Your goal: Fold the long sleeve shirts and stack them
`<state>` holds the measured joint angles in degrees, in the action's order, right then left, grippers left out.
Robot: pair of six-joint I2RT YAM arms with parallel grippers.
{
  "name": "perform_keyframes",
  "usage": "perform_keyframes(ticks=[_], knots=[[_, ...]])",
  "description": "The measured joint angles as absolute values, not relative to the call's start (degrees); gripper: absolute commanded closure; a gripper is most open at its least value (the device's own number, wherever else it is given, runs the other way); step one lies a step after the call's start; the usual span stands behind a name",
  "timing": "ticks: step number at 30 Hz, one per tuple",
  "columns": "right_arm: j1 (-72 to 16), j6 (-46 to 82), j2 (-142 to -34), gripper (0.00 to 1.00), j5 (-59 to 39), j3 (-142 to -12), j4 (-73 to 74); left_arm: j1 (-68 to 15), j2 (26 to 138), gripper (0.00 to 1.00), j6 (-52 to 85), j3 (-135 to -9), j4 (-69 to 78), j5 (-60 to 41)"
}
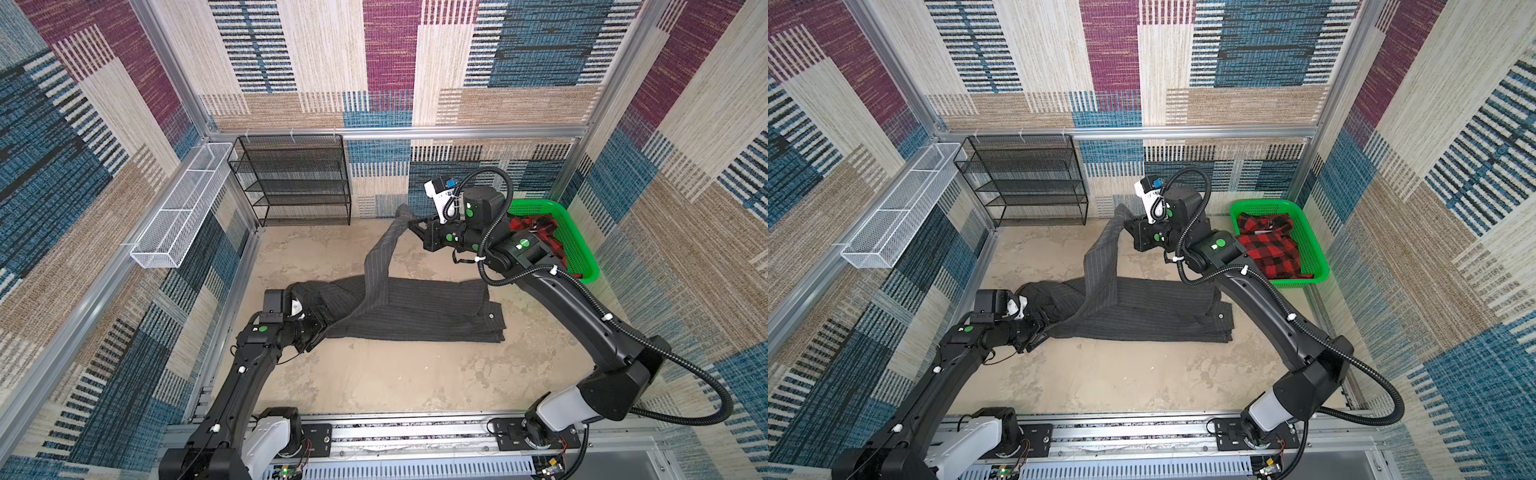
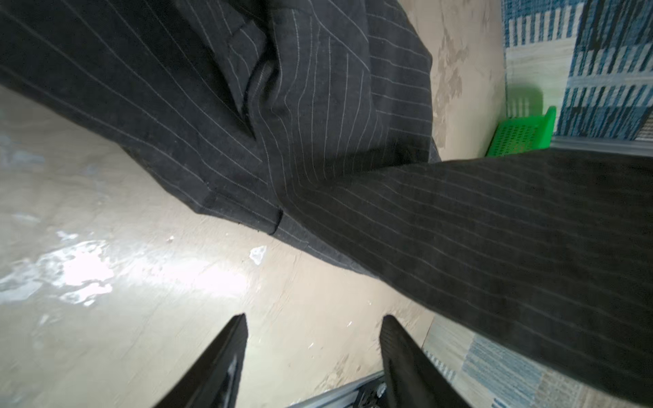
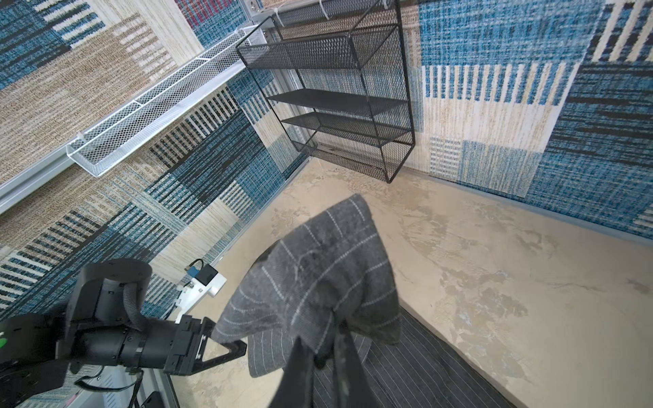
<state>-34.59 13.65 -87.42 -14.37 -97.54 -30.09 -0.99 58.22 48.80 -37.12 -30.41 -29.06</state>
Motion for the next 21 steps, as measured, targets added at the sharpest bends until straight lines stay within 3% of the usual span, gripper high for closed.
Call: perform_keyframes(ticks=[14,21], knots=[[-34.65,13.21,-87.37,1.00,-14.35,-98.41,-31.11,-0.99,67.48,0.38,63.79,-31.55,-5.65,-30.26],[-34.63,13.21,-87.02,1.00,-14.37,-98.41,-31.14,-1.54,70.52,0.67,66.41,-31.05,0.56,-30.41]])
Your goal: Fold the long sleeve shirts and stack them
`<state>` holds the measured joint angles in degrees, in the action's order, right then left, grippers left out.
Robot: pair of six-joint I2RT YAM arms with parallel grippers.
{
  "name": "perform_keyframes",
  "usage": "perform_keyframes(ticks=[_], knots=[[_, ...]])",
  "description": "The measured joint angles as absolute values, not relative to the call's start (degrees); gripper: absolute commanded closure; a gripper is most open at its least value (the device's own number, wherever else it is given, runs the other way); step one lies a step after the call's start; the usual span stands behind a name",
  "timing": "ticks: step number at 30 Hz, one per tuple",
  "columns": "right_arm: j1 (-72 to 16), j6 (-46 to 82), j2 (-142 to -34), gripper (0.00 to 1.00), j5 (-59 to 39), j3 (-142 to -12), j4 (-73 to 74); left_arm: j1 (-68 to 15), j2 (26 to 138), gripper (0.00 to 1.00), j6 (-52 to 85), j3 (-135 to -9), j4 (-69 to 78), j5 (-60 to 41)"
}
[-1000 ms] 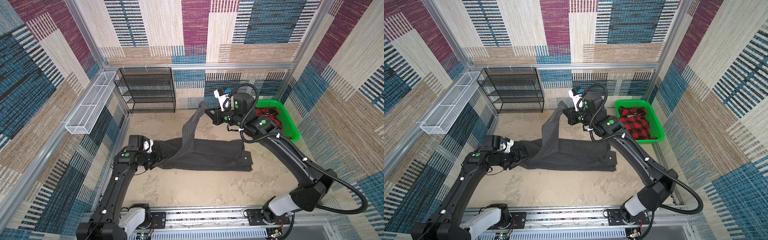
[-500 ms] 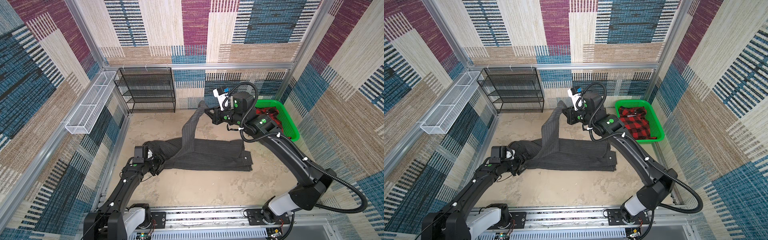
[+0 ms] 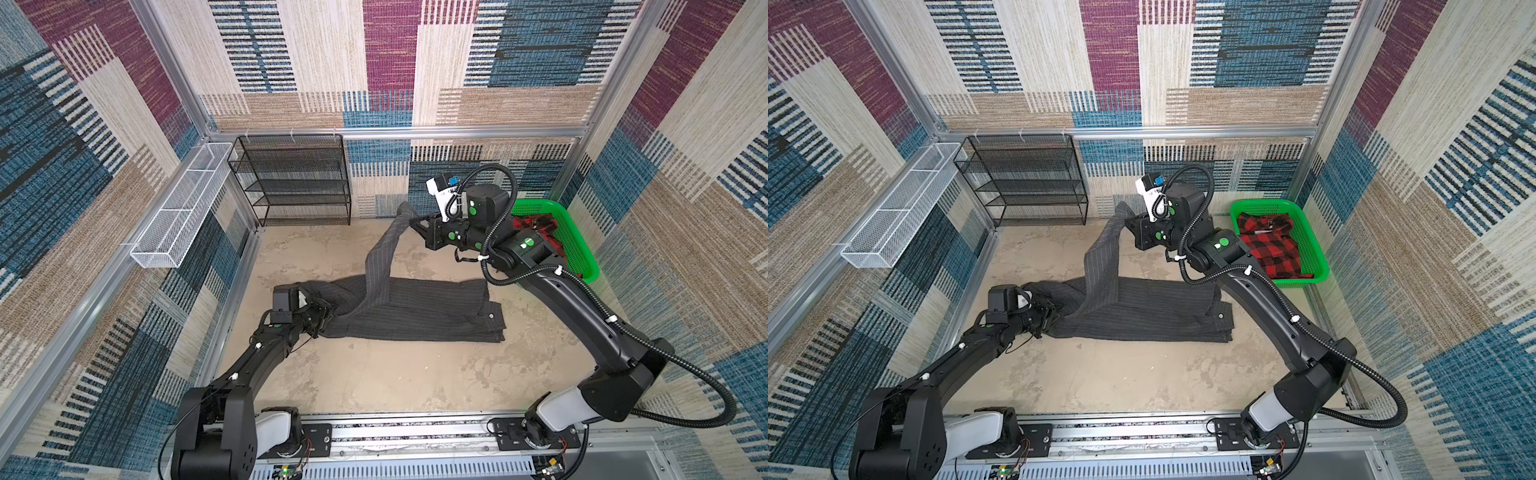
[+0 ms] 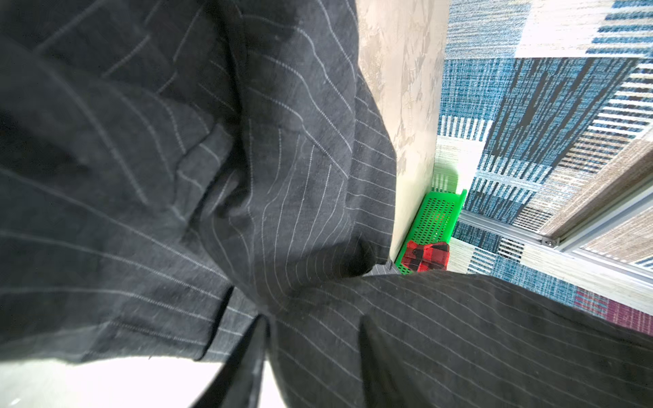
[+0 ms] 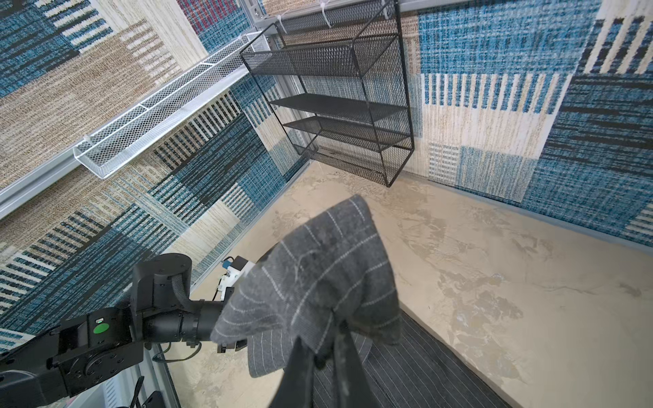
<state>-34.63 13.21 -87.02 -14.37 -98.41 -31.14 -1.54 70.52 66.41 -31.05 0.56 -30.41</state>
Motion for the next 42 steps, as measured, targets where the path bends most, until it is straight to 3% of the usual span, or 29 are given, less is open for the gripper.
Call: perform_keyframes(ticks=[6,24,42], knots=[[-34.65,13.21,-87.00,1.00,-14.37,-98.54,-31.11,-1.56,71.68,1.00,67.29,-31.07,2.52,-30.89],[-35.99,16.34,-75.22,1.00,-11.53,-86.70,-33.32,0.58,65.23,1.00,60.40,-39.55,-11.25,-33.12],[-37.30,17.76,-72.27,1.00,-11.00,-93.95,-39.00,3.16,60.27,1.00,54.30,-42.92,-22.46,-36.03]])
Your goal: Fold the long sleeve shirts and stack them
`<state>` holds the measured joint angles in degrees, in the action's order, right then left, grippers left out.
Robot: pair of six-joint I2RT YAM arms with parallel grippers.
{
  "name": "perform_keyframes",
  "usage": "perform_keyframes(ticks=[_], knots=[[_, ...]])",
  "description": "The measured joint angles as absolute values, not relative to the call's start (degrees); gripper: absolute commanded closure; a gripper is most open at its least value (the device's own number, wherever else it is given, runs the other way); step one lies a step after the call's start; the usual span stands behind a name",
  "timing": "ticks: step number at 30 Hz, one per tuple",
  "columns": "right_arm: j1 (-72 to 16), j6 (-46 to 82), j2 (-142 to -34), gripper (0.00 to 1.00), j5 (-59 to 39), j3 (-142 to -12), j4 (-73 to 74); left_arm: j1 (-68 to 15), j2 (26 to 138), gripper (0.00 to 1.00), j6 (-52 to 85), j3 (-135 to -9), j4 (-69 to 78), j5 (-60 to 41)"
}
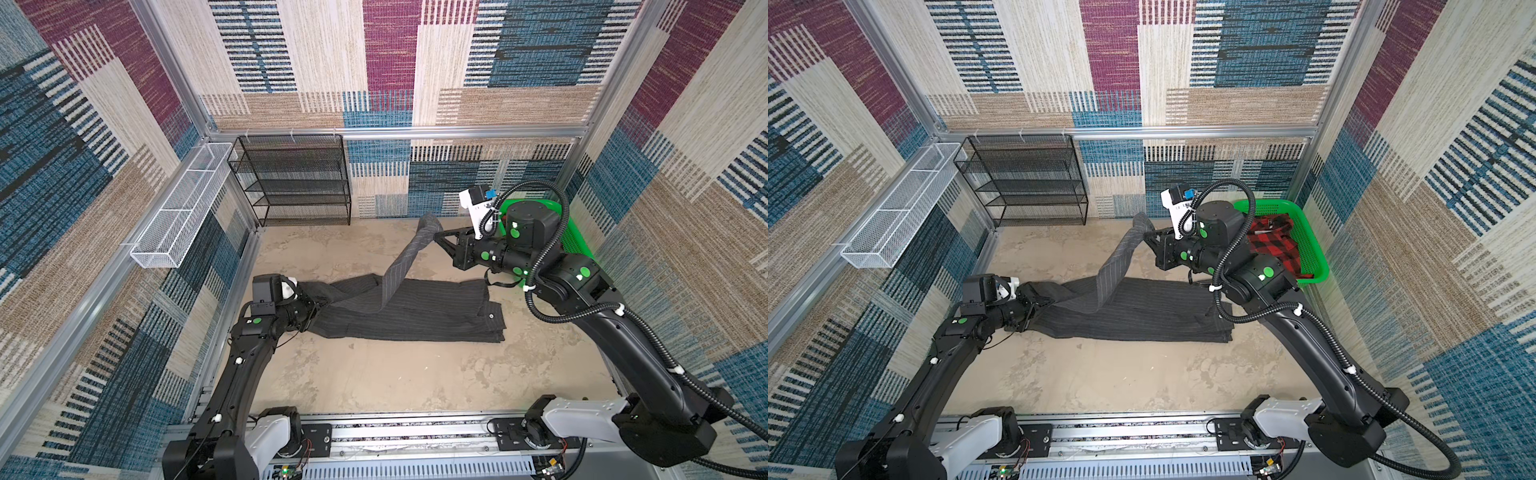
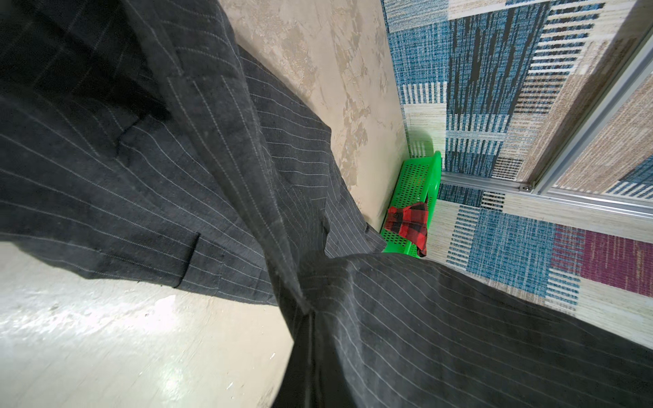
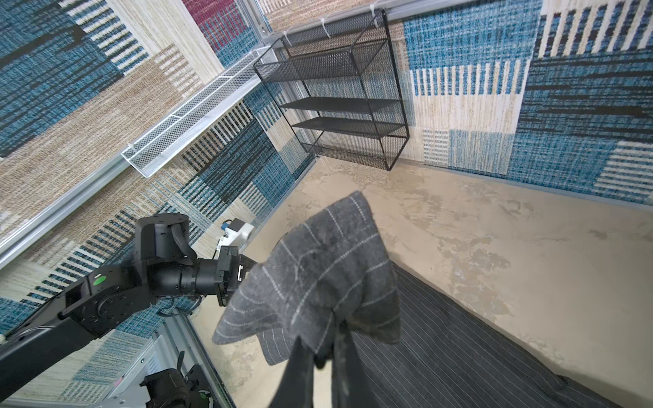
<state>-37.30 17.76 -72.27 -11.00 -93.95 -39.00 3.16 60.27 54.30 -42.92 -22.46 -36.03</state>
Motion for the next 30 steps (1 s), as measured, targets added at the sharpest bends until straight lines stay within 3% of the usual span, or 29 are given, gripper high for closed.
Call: perform_keyframes(ticks=[15,23,30], knots=[[-45.43,17.43,-76.99,1.00,-13.50,-106.32,-43.13,5.26,61.08,1.00,52.36,-44.10,-23.77,-36.40],[-48.88,19.33,-75.18,1.00,-12.21,-98.78,-42.30,5.93,61.56,1.00,50.26,-44.80,-24.82,-36.40],[-48.69,23.57,-73.12,1.00,-3.51,-94.06,-43.68,6.42,65.06,1.00,46.28,-45.69,-28.42,-36.32]])
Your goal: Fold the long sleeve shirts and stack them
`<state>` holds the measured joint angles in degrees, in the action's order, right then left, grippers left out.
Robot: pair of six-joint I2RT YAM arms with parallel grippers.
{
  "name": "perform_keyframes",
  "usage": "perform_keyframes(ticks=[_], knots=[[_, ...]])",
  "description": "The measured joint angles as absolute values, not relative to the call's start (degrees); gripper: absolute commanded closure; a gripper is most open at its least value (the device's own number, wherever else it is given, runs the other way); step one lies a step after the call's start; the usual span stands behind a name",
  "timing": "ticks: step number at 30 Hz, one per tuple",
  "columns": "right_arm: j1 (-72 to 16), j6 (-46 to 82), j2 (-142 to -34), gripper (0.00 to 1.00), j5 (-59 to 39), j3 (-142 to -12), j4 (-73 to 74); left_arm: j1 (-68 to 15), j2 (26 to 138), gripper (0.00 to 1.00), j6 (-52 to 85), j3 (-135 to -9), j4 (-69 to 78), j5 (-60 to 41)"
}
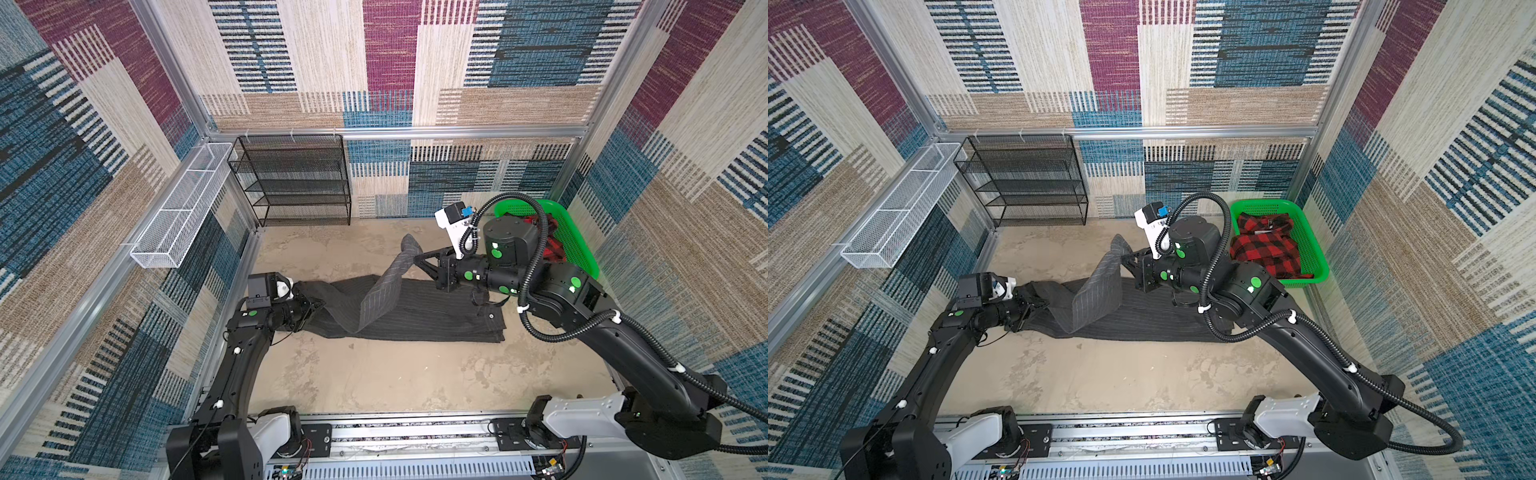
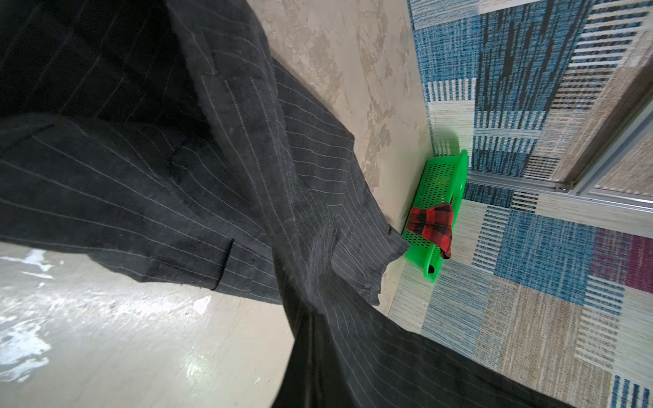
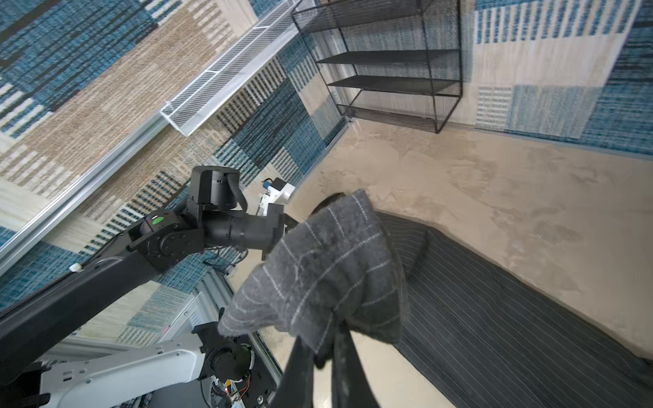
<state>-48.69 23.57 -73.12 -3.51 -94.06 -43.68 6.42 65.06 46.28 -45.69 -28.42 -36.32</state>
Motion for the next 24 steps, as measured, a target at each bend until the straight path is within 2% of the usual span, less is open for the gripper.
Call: perform_keyframes(ticks=[4,11,17,24], knots=[[-44.34,25.52,-73.32,1.00,0.19,-90.89,-44.49,6.52,69.30,1.00,42.44,-46.72,-30.68,-36.16],[-31.38,26.52,-75.42,1.00,-0.05,-82.65,-44.58,6.52,77.89,1.00,34.94,-50.35,-35.90,-33.80],[-27.88,25.76,-81.10,1.00,-1.06,-82.54,-43.29,6.52,84.93,1.00,29.78,-54.43,-39.53,-31.31],[-27.62,25.39,-85.38,1.00,-2.72,-81.34,-41.39,6.52,88.55,1.00,26.98,-56.58,-41.41,-28.75]])
